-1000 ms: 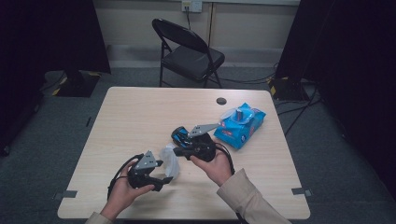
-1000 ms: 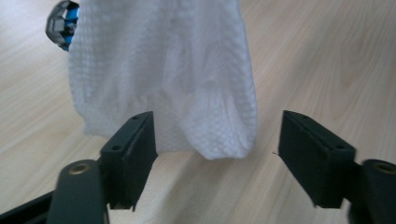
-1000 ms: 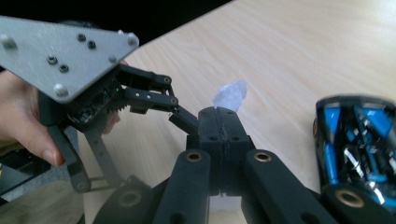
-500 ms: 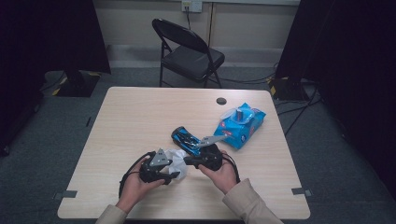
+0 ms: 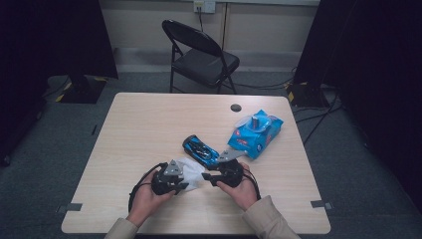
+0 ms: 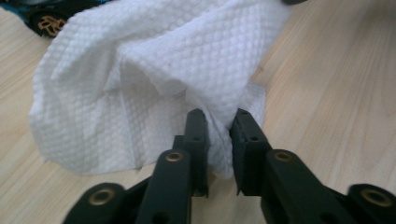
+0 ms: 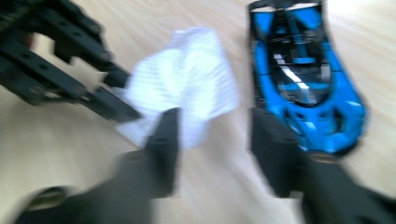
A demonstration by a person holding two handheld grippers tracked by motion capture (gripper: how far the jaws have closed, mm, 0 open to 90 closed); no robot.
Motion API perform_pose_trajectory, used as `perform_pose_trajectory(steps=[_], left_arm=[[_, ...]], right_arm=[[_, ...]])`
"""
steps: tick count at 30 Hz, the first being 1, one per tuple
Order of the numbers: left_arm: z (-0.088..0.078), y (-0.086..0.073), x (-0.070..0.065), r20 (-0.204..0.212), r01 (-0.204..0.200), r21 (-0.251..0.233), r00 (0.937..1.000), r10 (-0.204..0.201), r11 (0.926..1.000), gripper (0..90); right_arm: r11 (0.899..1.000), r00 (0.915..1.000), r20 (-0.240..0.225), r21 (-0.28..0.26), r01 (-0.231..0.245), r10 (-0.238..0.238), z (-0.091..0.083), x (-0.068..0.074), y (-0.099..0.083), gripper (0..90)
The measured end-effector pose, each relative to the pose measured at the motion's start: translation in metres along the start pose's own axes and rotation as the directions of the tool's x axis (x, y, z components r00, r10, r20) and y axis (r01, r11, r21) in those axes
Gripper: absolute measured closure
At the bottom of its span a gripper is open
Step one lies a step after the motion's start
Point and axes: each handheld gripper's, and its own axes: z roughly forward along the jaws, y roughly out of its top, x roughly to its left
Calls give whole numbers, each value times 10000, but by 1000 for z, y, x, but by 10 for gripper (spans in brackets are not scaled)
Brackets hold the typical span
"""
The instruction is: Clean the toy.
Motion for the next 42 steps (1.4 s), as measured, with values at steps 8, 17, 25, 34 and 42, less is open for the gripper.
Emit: perform_pose_trajectory(steps=[8,17,25,34,42], left_arm=[[-8,-7,4,66,533,123,9985,-534,9985,823],[-8,-10,6,174,571,2,9982,-571,9984,816],[-8,-11,7,228,619,-118,9978,-616,9980,812],[-8,-12,6,215,630,-185,9978,-626,9978,809],[-14,-8,9,89,920,-638,9958,-916,9937,829]], right_arm=[[9978,9851,1594,-54,664,-647,-11,-16,-16,187],[9953,9801,1781,568,788,-878,18,-38,-21,153],[9973,9886,1378,496,539,-603,36,-52,-11,149],[9962,9883,1374,646,578,-663,48,-46,-3,187],[9968,9866,1476,489,624,-690,43,-44,-6,249]])
